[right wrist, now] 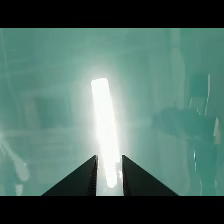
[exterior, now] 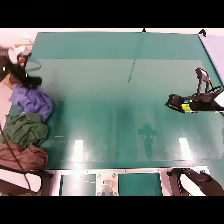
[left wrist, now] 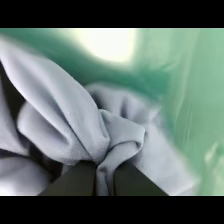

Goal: Fold the shirts.

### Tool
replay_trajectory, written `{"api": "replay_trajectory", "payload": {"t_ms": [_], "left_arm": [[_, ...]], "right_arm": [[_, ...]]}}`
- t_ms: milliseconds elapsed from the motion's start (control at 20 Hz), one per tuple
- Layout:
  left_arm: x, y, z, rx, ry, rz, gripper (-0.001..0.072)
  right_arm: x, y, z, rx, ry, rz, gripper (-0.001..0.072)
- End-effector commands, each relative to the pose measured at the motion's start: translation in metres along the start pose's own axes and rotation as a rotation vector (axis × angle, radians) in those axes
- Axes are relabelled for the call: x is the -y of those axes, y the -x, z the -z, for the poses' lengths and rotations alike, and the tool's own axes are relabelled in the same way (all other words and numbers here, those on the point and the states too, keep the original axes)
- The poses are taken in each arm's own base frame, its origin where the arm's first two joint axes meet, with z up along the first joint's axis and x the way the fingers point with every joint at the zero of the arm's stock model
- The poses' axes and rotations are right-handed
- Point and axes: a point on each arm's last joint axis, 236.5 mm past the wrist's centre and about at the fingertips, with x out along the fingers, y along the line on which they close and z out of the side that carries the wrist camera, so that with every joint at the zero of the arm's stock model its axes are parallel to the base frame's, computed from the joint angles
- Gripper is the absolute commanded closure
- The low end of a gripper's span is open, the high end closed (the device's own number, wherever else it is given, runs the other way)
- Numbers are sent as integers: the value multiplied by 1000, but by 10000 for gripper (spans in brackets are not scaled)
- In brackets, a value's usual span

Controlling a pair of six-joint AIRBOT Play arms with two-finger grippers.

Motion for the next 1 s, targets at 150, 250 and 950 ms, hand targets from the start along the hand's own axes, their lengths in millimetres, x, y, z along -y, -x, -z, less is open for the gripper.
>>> {"api": "replay_trajectory", "payload": {"t_ms": [150,250,950], "left_arm": [[260,171,-39,306,-368,433,682],[331,183,2,259,-503,507,682],[340,115,61,-127,-469,610,-7]], "right_arm": [[9,38,-32,61,-45,15,524],[20,50,-40,75,-68,32,523],[42,12,-8,-120,-110,22,306]]}}
